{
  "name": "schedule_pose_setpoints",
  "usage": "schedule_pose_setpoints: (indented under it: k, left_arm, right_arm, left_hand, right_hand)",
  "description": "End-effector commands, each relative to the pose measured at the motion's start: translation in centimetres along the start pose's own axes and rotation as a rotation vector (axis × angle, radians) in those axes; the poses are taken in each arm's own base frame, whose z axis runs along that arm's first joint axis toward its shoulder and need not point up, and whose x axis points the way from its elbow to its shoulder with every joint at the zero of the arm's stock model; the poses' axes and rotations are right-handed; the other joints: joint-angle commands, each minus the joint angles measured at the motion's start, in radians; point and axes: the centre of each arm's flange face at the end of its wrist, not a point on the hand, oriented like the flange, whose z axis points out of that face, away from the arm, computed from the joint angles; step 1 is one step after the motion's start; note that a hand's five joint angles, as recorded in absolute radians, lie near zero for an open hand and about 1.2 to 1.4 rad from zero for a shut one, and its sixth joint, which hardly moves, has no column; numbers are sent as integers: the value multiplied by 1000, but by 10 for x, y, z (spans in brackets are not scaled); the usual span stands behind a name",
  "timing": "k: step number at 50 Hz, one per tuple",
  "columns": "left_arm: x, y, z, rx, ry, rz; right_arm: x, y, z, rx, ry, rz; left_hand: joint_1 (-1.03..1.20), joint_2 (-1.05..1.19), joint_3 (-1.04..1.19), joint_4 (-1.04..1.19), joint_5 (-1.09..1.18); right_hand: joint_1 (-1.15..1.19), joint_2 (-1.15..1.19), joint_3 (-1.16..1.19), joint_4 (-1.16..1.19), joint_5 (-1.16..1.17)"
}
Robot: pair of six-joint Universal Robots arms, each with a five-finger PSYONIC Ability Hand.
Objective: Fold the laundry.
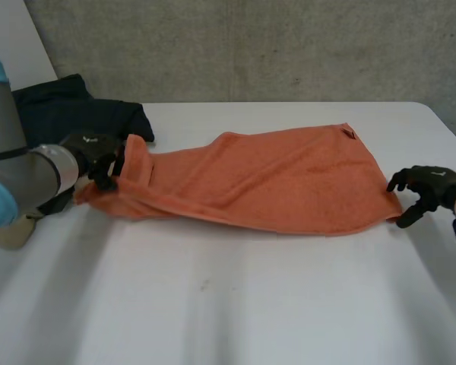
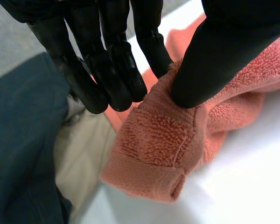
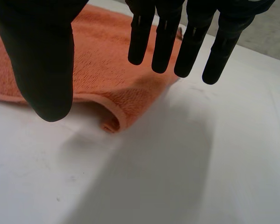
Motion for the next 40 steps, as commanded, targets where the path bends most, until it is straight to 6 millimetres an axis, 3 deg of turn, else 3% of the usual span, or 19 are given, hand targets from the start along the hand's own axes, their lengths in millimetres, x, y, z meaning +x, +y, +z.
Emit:
schedule_pose_setpoints:
  k: [1, 15, 17, 20, 23, 30, 38, 40]
  left_arm:
    - [-1, -16, 9, 25, -27, -42]
    - [-6, -25, 11, 32, -37, -54]
    - [-8, -25, 10, 29, -41, -59]
    - [-7, -23, 8, 16, -33, -63]
    - [-5, -17, 3, -21, -20, -63]
    - [12, 21, -29, -226, 99, -22]
    - [40, 82, -75, -456, 310, 191]
    - [42, 82, -75, -452, 312, 201]
  right_arm:
    - [-10, 9, 17, 8, 5, -106]
    - [-12, 14, 43, 84, 30, -197]
    - [-11, 13, 46, 90, 36, -209]
    - [-6, 9, 45, 97, 60, -213]
    - [-4, 4, 39, 95, 67, -201]
    - [17, -20, -14, 37, 61, -233]
    - [38, -2, -95, -439, -144, -585]
    - [38, -1, -96, -462, -143, -589]
  left_hand:
    - [254, 199, 208, 202, 242]
    - [254, 199, 208, 202, 242]
    - [254, 199, 208, 202, 242]
    - [254, 199, 208, 202, 242]
    - [254, 199, 208, 202, 242]
    - [254, 199, 208, 202, 242]
    - [254, 199, 208, 202, 242]
    - [254, 199, 208, 202, 242]
  right_hand:
    - [26, 43, 39, 43, 65]
    - [169, 186, 183, 187, 208]
    - [336, 353, 350, 354, 375]
    - [864, 881, 878, 882, 903]
    - [866, 883, 880, 883, 905]
    - [866, 883, 880, 883, 905]
    - [866, 883, 880, 883, 905]
    - [866, 883, 880, 883, 905]
